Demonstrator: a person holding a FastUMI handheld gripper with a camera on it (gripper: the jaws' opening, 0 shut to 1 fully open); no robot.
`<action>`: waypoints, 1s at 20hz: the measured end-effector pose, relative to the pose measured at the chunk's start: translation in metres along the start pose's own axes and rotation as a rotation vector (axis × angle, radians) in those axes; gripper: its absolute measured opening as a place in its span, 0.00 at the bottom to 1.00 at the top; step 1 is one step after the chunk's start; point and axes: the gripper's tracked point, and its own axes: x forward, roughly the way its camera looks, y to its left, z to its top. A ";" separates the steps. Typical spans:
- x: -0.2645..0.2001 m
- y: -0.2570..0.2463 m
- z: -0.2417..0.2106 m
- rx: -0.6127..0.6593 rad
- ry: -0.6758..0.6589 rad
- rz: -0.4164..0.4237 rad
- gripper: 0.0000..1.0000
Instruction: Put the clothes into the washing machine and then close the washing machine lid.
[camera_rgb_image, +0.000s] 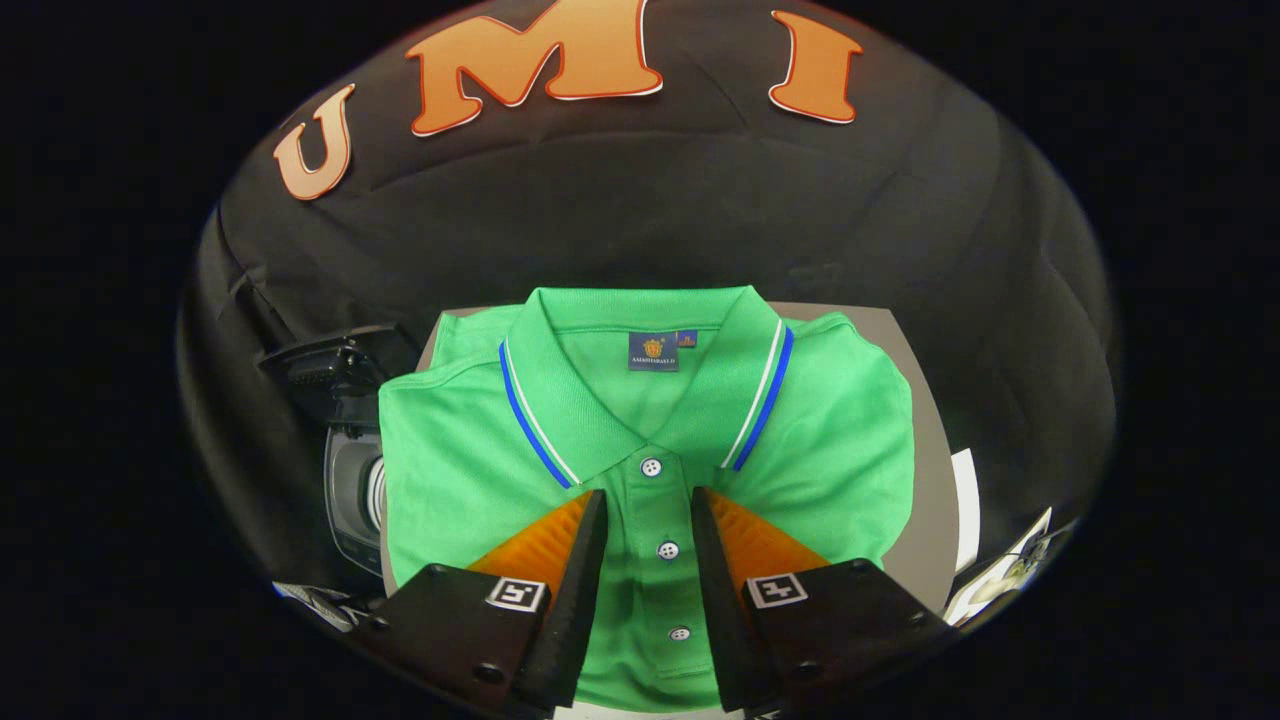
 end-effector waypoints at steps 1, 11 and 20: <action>0.000 -0.001 0.000 -0.001 -0.007 0.004 0.59; 0.001 -0.001 0.006 -0.009 -0.111 -0.007 0.12; -0.055 0.013 0.037 0.077 -0.444 0.061 0.11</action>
